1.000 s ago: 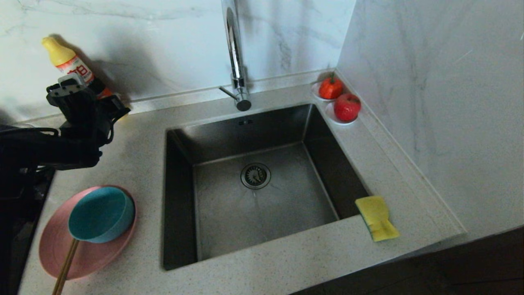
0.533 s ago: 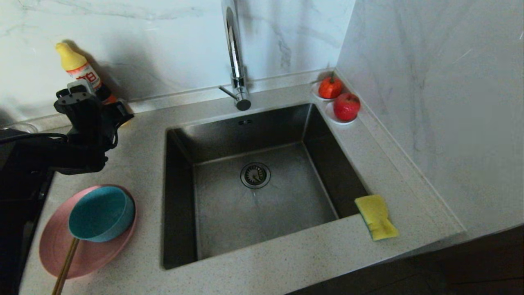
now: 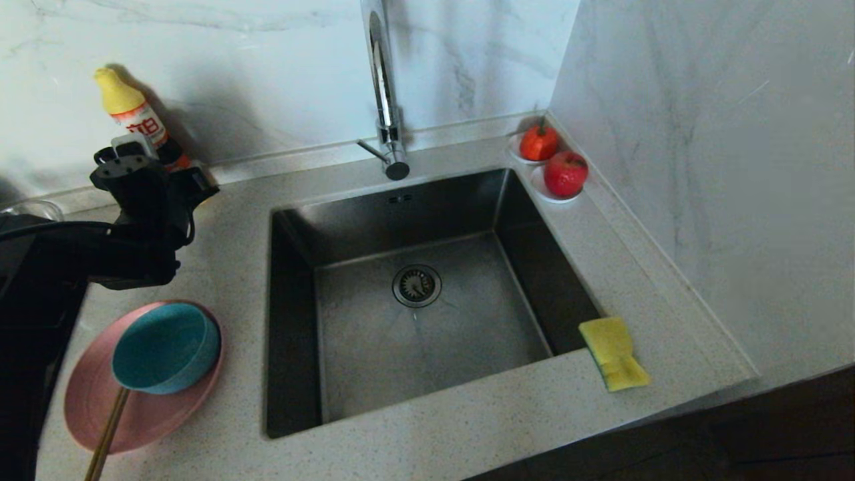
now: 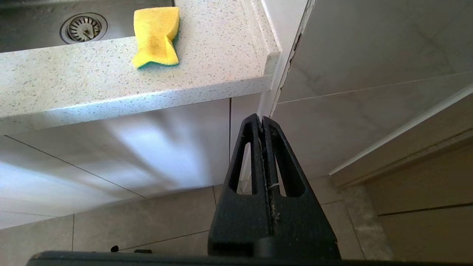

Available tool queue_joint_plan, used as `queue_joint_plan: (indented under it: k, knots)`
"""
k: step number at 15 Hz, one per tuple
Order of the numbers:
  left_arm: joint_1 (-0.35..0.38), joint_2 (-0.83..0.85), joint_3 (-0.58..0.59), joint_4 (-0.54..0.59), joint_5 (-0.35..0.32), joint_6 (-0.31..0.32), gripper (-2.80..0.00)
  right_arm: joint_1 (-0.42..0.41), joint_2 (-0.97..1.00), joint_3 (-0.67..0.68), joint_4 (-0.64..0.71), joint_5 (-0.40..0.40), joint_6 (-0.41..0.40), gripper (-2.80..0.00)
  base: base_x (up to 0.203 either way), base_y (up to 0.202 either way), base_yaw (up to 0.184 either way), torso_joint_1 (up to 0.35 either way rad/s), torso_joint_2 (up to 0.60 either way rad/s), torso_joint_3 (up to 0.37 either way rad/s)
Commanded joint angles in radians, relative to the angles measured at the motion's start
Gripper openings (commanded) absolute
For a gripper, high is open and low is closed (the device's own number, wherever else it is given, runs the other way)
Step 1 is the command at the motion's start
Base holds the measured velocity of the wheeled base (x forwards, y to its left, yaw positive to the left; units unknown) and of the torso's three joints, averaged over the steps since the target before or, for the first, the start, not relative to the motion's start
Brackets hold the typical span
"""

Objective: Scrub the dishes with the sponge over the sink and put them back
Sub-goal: Place the dish soap on the table

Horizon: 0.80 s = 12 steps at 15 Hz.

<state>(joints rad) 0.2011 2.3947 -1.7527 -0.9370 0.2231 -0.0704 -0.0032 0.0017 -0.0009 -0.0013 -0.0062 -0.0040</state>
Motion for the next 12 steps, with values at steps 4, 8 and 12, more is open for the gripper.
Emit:
queue_joint_plan:
  k: [4, 8, 12]
  knots:
    - [-0.006, -0.032, 0.04, 0.006, 0.002, 0.048, -2.8, 0.0, 0.0, -0.001, 0.0, 0.0, -0.001, -2.8, 0.0, 0.0, 0.0, 0.0, 0.0, 0.0]
    - [-0.011, -0.051, 0.073, 0.009, 0.018, 0.046, -2.8, 0.0, 0.0, -0.001, 0.0, 0.0, -0.001, -2.8, 0.0, 0.0, 0.0, 0.0, 0.0, 0.0]
    - [-0.011, -0.061, 0.075, -0.004, 0.021, 0.035, -2.8, 0.0, 0.001, -0.001, 0.0, 0.0, -0.001, -2.8, 0.0, 0.0, 0.0, 0.0, 0.0, 0.0]
